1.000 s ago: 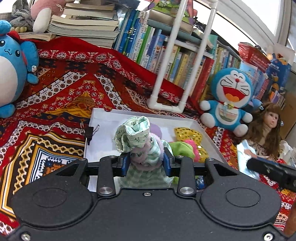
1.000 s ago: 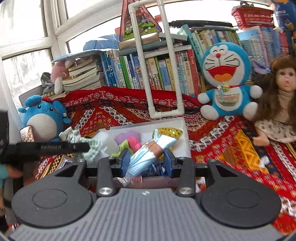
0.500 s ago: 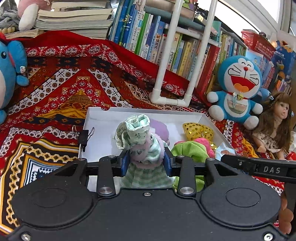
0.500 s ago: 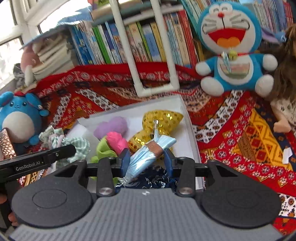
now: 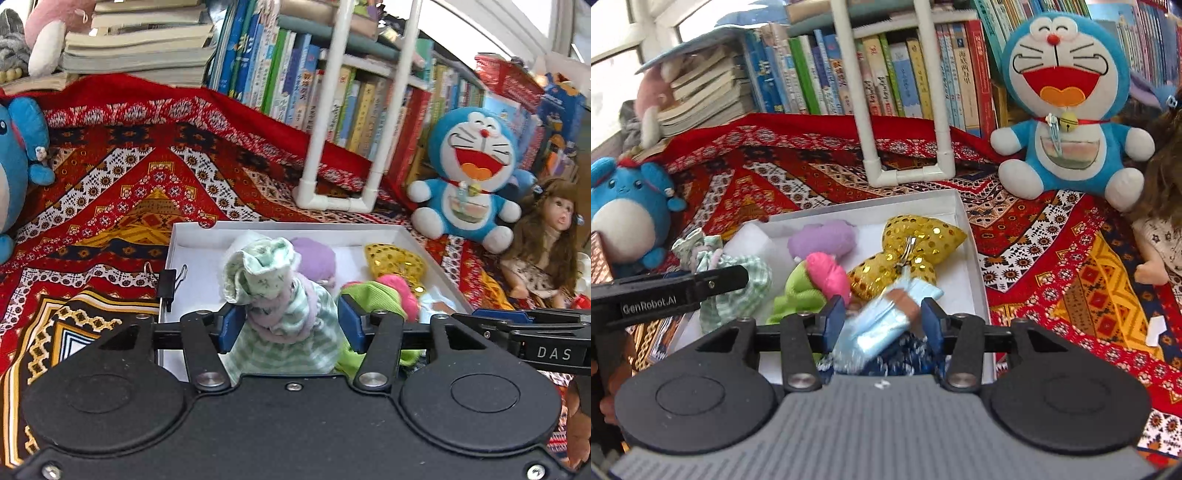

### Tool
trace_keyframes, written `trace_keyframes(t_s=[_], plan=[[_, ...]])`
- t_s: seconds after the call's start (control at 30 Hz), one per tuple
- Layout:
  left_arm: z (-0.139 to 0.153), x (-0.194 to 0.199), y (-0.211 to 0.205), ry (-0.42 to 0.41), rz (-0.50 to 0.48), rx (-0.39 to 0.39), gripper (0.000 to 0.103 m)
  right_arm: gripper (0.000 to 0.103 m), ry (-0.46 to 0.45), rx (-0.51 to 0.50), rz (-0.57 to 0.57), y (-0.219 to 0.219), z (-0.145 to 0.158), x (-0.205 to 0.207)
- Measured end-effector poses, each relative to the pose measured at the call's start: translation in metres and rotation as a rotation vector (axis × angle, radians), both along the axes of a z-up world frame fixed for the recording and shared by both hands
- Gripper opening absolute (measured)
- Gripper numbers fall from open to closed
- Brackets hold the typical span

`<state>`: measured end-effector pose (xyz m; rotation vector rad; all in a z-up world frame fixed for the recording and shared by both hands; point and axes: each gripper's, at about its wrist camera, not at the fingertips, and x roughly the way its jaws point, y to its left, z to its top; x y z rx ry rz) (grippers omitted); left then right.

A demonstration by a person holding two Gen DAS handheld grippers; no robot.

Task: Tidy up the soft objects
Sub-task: 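Carry the gingham cloth and blue packet over the tray and open both grippers, then grasp the pink-white sock with the left gripper while the right gripper grasps a small cream item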

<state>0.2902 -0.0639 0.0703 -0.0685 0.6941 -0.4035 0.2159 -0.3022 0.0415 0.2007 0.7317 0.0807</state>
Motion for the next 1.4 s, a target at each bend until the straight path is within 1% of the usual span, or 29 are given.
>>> trace_keyframes(t_s=[0.1, 0.23, 0.33, 0.4, 0.43, 0.47, 0.5, 0.53, 0.6, 0.67, 0.77, 0.83, 0.9, 1.0, 1.03, 1.13, 1.17, 1.2, 1.23, 1.3, 1.33, 1.4], plan=[[0.01, -0.017, 0.005, -0.027, -0.013, -0.004, 0.055, 0.063, -0.028, 0.006, 0.021, -0.003, 0.006, -0.017], [0.023, -0.048, 0.014, -0.063, -0.047, -0.032, 0.059, 0.063, -0.068, 0.02, 0.067, -0.006, 0.014, -0.046], [0.027, -0.076, 0.02, -0.08, -0.09, -0.042, 0.061, 0.064, -0.106, -0.012, 0.12, -0.001, 0.017, -0.075], [0.026, -0.098, 0.022, -0.086, -0.135, -0.024, 0.061, 0.063, -0.125, -0.046, 0.159, 0.003, 0.018, -0.095], [0.025, -0.109, 0.022, -0.095, -0.153, -0.008, 0.061, 0.059, -0.131, -0.064, 0.169, 0.004, 0.018, -0.104], [0.024, -0.12, 0.022, -0.108, -0.17, 0.008, 0.061, 0.05, -0.133, -0.074, 0.179, 0.005, 0.017, -0.111], [0.023, -0.131, 0.023, -0.12, -0.185, 0.022, 0.061, 0.044, -0.13, -0.081, 0.187, 0.005, 0.016, -0.118], [0.022, -0.142, 0.024, -0.125, -0.202, 0.028, 0.057, 0.042, -0.127, -0.083, 0.191, 0.005, 0.015, -0.124], [0.02, -0.162, 0.027, -0.121, -0.238, 0.026, 0.05, 0.034, -0.124, -0.083, 0.203, 0.003, 0.012, -0.137], [0.018, -0.179, 0.031, -0.104, -0.28, 0.011, 0.033, 0.034, -0.133, -0.099, 0.209, 0.002, 0.01, -0.148], [0.013, -0.202, 0.03, -0.069, -0.35, -0.008, 0.026, 0.034, -0.136, -0.122, 0.203, 0.001, 0.006, -0.158], [0.008, -0.215, 0.026, -0.044, -0.404, -0.018, 0.025, 0.034, -0.129, -0.126, 0.195, -0.001, 0.001, -0.162], [0.001, -0.231, 0.018, -0.021, -0.478, -0.018, 0.025, 0.034, -0.118, -0.125, 0.182, -0.003, -0.005, -0.164], [-0.014, -0.254, -0.001, 0.01, -0.579, 0.025, 0.025, 0.035, -0.103, -0.108, 0.168, -0.007, -0.01, -0.167], [-0.02, -0.259, -0.005, 0.017, -0.592, 0.042, 0.025, 0.035, -0.1, -0.106, 0.166, -0.008, -0.012, -0.168], [-0.039, -0.264, -0.016, 0.077, -0.566, 0.075, 0.025, 0.035, -0.094, -0.1, 0.164, -0.008, -0.014, -0.169], [-0.044, -0.262, -0.017, 0.1, -0.538, 0.084, 0.026, 0.035, -0.094, -0.099, 0.167, -0.007, -0.015, -0.17], [-0.049, -0.258, -0.018, 0.129, -0.51, 0.097, 0.023, 0.035, -0.093, -0.1, 0.171, -0.006, -0.017, -0.171], [-0.048, -0.256, -0.014, 0.115, -0.483, 0.07, 0.024, 0.035, -0.092, -0.104, 0.175, -0.004, -0.018, -0.173], [-0.045, -0.25, -0.009, 0.135, -0.417, 0.052, 0.024, 0.037, -0.087, -0.114, 0.182, -0.001, -0.021, -0.174], [-0.043, -0.248, -0.006, 0.122, -0.384, 0.047, 0.024, 0.037, -0.083, -0.116, 0.183, 0.0, -0.023, -0.174], [-0.04, -0.248, -0.001, 0.075, -0.332, 0.076, 0.024, 0.037, -0.075, -0.119, 0.188, 0.002, -0.027, -0.174]])
